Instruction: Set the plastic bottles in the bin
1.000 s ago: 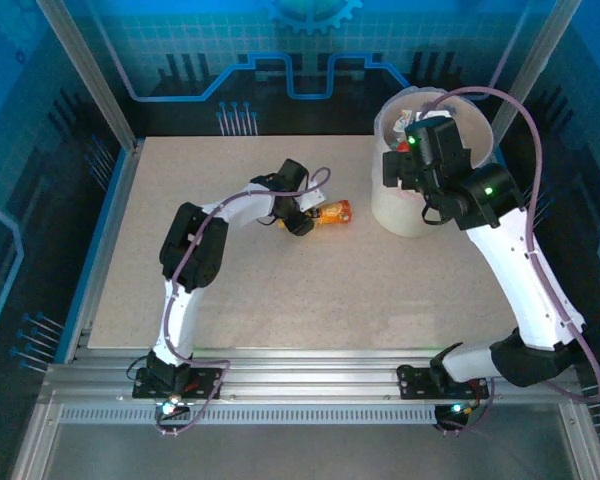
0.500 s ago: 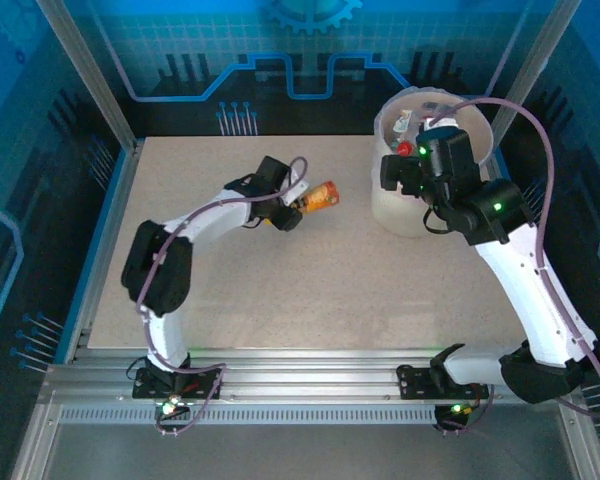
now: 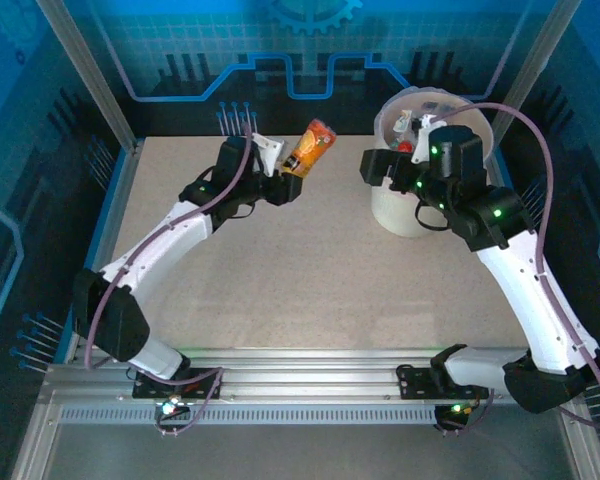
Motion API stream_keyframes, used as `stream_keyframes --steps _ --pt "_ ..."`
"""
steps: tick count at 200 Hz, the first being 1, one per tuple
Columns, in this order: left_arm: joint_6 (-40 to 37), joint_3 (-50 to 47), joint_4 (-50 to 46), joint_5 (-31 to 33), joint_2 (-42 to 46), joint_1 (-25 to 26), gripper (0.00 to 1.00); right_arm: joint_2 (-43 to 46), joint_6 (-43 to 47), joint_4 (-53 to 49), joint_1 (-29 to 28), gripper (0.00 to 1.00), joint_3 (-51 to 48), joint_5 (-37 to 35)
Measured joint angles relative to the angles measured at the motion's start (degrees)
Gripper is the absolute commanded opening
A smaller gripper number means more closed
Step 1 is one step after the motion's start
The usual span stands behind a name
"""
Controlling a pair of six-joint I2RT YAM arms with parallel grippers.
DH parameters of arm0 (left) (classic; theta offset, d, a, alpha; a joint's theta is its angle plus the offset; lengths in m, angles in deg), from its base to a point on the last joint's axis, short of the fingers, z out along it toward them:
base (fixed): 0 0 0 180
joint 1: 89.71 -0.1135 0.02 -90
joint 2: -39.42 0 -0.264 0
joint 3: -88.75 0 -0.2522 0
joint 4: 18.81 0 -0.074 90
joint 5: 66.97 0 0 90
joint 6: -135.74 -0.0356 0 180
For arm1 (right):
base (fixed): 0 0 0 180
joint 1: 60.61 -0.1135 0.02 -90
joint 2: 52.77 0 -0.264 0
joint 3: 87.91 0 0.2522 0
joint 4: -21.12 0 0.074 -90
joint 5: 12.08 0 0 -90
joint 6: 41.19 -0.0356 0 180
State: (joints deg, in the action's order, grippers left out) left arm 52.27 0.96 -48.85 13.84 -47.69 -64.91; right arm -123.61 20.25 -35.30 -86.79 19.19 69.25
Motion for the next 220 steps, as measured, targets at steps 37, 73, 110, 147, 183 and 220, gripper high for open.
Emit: stream_keyframes --steps 37,73,110,147,183,220 --pt "7.19 -1.79 5.07 -8.90 2.91 0.00 0.52 -3.74 -1.53 5.88 0.11 0.99 0.00 9.77" --pt "11.54 -2.38 7.93 -15.80 3.41 0.00 0.53 -8.26 -1.90 9.75 -0.28 0.97 0.09 16.20" --pt "14.60 -3.19 10.86 -21.88 3.41 0.00 0.53 -12.09 -1.44 11.06 -1.95 0.95 2.08 18.43" --pt "15.72 -3.48 12.72 -26.03 3.45 0.17 0.53 -13.86 -1.22 12.44 -2.08 0.93 3.65 19.43" --pt "15.56 -3.67 12.76 -28.68 3.52 1.05 0.53 -14.38 -0.24 13.62 -2.45 0.81 4.96 18.99" --pt "14.73 -3.72 12.98 -29.73 3.74 1.81 0.63 -14.40 0.98 13.27 -3.10 0.49 6.05 17.44"
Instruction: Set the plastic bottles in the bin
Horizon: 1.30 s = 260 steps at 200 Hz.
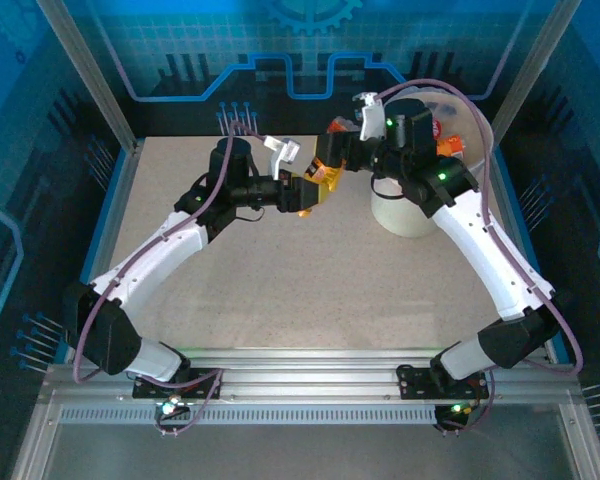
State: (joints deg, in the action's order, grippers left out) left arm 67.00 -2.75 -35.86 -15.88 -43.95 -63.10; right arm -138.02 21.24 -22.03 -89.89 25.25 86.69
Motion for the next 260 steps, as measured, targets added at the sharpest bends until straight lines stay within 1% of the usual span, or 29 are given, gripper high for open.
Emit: stream_keyframes --steps 14,22,32,34,71,105,125,141,159,178,193,212,236,260 --pt "-0.39 -0.09 0.28 -0.17 0.24 0.13 0.73 0.00 0.07 -0.42 -0.37 0.43 0.50 -0.63" --pt "-0.48 -0.24 0.70 -0.37 0.48 0.20 0.83 0.04 0.13 -0.83 -0.68 0.40 0.90 -1.22" --pt "-0.28 -0.37 0.83 -0.39 0.74 0.26 0.97 0.07 0.98 -1.60 -0.87 0.39 1.55 -2.58" --pt "-0.90 -0.39 0.92 -0.37 0.85 0.31 0.98 0.07 1.11 -1.90 -0.92 0.38 1.70 -3.04" --pt "-0.39 -1.25 1.92 1.53 3.41 0.46 0.99 0.17 5.70 -7.69 -0.94 0.38 5.75 -13.07" --pt "-0.39 -3.10 2.38 5.68 6.60 0.46 0.99 1.20 12.39 -11.72 -0.94 0.38 12.87 -27.04" --pt "-0.42 -4.22 2.43 8.17 7.87 0.46 0.99 2.97 17.70 -11.23 -0.94 0.37 15.52 -36.79" --pt "-0.44 -4.83 2.58 10.23 8.39 0.46 0.99 4.46 23.02 -8.70 -0.92 0.37 16.02 -45.03" --pt "-0.39 -5.01 2.58 13.18 8.44 0.46 0.99 4.90 29.11 -4.90 -0.50 0.37 16.06 -51.71" --pt "0.11 -4.92 2.60 16.31 8.20 0.46 0.99 4.50 34.03 -2.23 1.05 0.36 16.06 -55.15" --pt "1.66 -4.04 2.80 17.42 6.71 0.46 0.99 4.22 36.85 -0.66 3.23 0.36 15.87 -56.52" --pt "4.55 -1.99 4.15 17.84 2.82 0.46 0.99 4.37 39.30 2.01 6.88 0.36 14.43 -56.83" --pt "8.87 0.17 7.02 19.06 -2.62 0.79 0.99 5.25 40.30 5.09 11.10 0.36 10.51 -56.70" --pt "12.83 6.16 8.24 20.59 -9.75 2.14 0.99 6.21 40.28 6.95 13.44 0.37 6.43 -56.06"
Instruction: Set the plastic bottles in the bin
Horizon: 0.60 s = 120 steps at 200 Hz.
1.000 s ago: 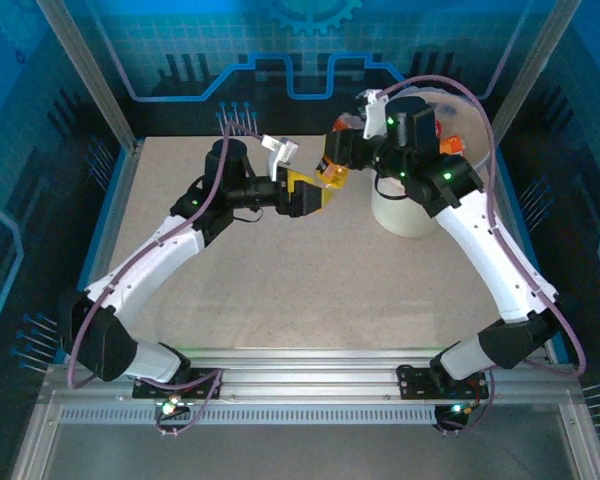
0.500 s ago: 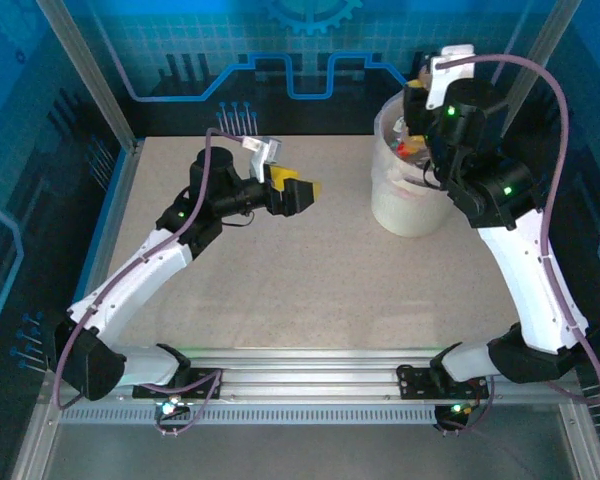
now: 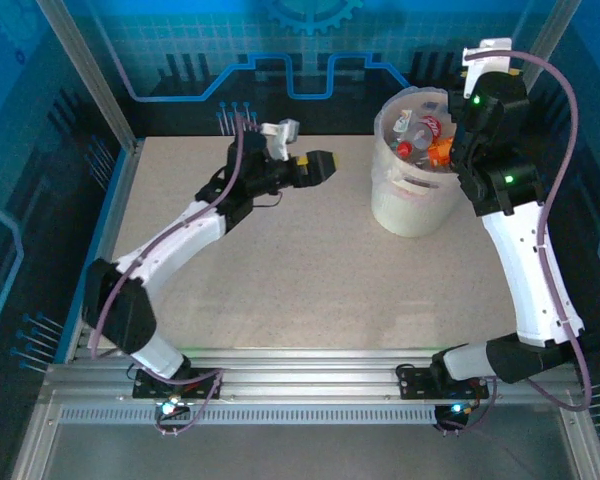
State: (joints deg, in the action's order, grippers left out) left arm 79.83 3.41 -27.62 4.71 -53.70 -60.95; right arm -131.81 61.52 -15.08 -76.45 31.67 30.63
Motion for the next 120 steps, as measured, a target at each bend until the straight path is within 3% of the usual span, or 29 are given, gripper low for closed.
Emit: stream_keyframes --steps 56,120 --pt "7.93 19.71 0.15 1.77 -17.49 3.19 0.97 3.50 -1.97 2.84 3.96 0.37 -6.91 3.96" --pt "8.72 42.40 -8.35 4.20 -33.29 6.03 0.92 4.31 -3.96 6.88 7.30 0.38 -12.07 7.39"
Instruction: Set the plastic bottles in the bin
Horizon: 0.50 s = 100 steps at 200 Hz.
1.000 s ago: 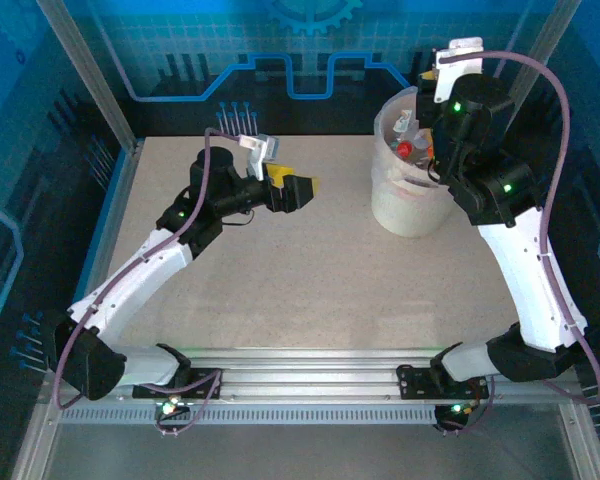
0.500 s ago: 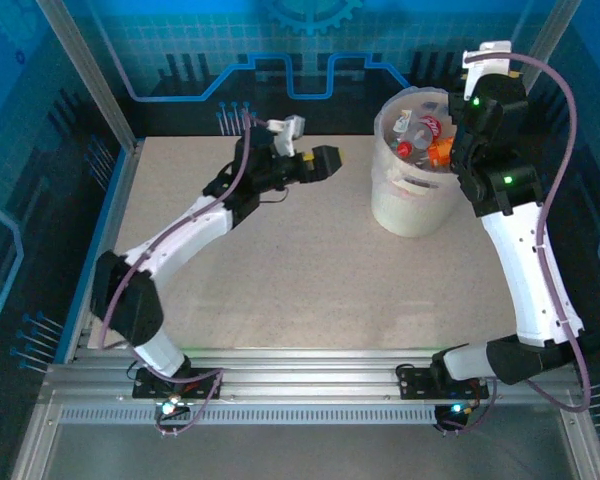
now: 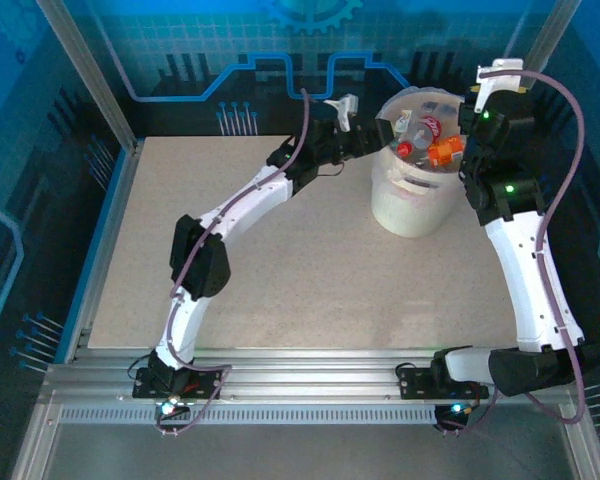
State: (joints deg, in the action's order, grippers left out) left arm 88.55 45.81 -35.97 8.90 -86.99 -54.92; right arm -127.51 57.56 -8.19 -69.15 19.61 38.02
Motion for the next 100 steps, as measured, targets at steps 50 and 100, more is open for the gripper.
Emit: stream_keyframes --steps 50,100 --pt "-0.09 3.17 -3.23 0.79 -4.39 -0.04 0.78 -0.94 -2.14 0.04 0.74 0.37 -0.31 1.44" --pt "-1.49 9.64 -6.80 2.40 -6.62 -0.07 0.67 -4.61 -2.27 1.86 0.72 0.35 -1.18 0.94"
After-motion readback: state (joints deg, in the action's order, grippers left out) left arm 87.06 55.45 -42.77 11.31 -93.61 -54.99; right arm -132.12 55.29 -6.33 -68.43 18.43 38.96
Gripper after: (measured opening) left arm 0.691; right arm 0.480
